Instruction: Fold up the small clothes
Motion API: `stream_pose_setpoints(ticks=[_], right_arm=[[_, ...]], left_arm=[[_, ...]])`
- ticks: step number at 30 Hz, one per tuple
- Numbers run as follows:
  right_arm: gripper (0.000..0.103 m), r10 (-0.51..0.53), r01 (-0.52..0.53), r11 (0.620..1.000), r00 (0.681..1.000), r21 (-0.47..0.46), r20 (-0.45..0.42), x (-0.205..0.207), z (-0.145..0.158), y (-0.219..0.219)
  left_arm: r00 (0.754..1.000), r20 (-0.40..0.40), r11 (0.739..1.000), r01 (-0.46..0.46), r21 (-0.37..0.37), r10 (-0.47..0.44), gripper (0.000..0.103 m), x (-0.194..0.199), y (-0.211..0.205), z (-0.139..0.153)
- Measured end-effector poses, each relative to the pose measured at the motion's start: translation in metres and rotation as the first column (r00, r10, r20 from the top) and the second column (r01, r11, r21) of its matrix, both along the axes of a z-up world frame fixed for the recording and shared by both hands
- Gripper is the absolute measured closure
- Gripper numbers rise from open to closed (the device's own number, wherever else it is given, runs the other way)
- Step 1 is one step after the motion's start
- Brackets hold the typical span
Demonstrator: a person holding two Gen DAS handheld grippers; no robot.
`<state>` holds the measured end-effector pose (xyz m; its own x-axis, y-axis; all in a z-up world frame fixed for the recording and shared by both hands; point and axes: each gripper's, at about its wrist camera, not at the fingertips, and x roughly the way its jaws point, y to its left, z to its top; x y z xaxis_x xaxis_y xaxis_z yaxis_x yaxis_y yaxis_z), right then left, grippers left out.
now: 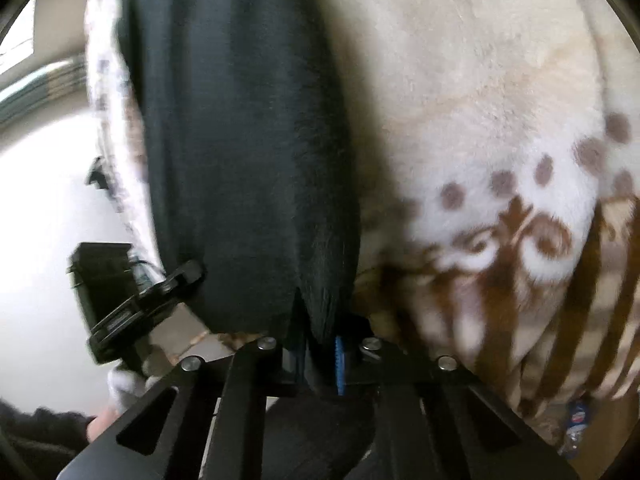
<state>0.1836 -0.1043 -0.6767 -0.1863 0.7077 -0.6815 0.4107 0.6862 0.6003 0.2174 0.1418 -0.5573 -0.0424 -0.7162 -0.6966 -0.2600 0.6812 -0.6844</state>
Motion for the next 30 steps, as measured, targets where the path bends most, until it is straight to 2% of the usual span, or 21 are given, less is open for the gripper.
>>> stream_pose_setpoints(ticks=[5,9,11,13,14,18,20,21,23,24,26,27,28,29,30], right_arm=[[0.093,-0.021,0.015,0.997,0.997,0.079,0.077,0.019,0.048,-0.01],[0.093,-0.098,0.072,0.984,0.983,0.162,0.159,0.049,0.093,-0.018],[0.093,-0.133,0.098,0.979,0.971,0.179,0.199,0.074,0.112,-0.025],[0.093,-0.183,0.135,0.97,0.953,0.2,0.242,0.109,0.129,-0.036],[0.093,-0.201,0.15,0.967,0.945,0.206,0.259,0.123,0.134,-0.04],[0.093,-0.241,0.188,0.968,0.879,0.165,0.412,0.223,0.16,-0.054],[0.093,-0.252,0.211,0.967,0.848,0.14,0.466,0.276,0.16,-0.067],[0.093,-0.258,0.221,0.966,0.837,0.133,0.483,0.3,0.159,-0.069],[0.093,-0.282,0.259,0.959,0.817,0.117,0.504,0.354,0.151,-0.075],[0.093,-0.294,0.277,0.954,0.808,0.111,0.51,0.391,0.142,-0.077],[0.089,-0.316,0.32,0.944,0.794,0.084,0.519,0.435,0.131,-0.085],[0.089,-0.341,0.336,0.937,0.804,0.1,0.487,0.464,0.118,-0.088],[0.086,-0.351,0.345,0.933,0.824,0.097,0.445,0.48,0.108,-0.093],[0.08,-0.366,0.359,0.928,0.83,0.098,0.421,0.489,0.104,-0.101],[0.076,-0.403,0.395,0.912,0.811,0.112,0.424,0.494,0.104,-0.11]], left_arm=[[0.994,0.022,0.988,-0.106,-0.114,0.109,0.091,0.02,0.007,0.05],[0.978,0.068,0.964,-0.18,-0.198,0.197,0.091,0.061,0.014,0.078],[0.964,0.096,0.942,-0.215,-0.257,0.247,0.091,0.095,0.012,0.09],[0.951,0.138,0.929,-0.226,-0.292,0.275,0.091,0.132,0.009,0.097],[0.94,0.185,0.924,-0.221,-0.312,0.287,0.091,0.163,0.005,0.103],[0.903,0.311,0.931,-0.202,-0.305,0.298,0.091,0.255,-0.003,0.106],[0.89,0.331,0.929,-0.215,-0.301,0.313,0.091,0.316,-0.01,0.093],[0.888,0.334,0.932,-0.225,-0.286,0.317,0.091,0.329,-0.004,0.09],[0.889,0.312,0.926,-0.25,-0.284,0.335,0.091,0.381,-0.005,0.068],[0.897,0.286,0.925,-0.258,-0.279,0.337,0.089,0.397,-0.001,0.06],[0.907,0.215,0.916,-0.304,-0.262,0.363,0.073,0.434,0.005,0.038],[0.902,0.212,0.912,-0.321,-0.254,0.377,0.052,0.435,0.015,0.04],[0.889,0.22,0.903,-0.344,-0.257,0.402,0.047,0.44,0.019,0.041],[0.878,0.238,0.896,-0.351,-0.272,0.416,0.046,0.441,0.025,0.045],[0.876,0.261,0.905,-0.344,-0.252,0.405,0.046,0.44,0.029,0.05]])
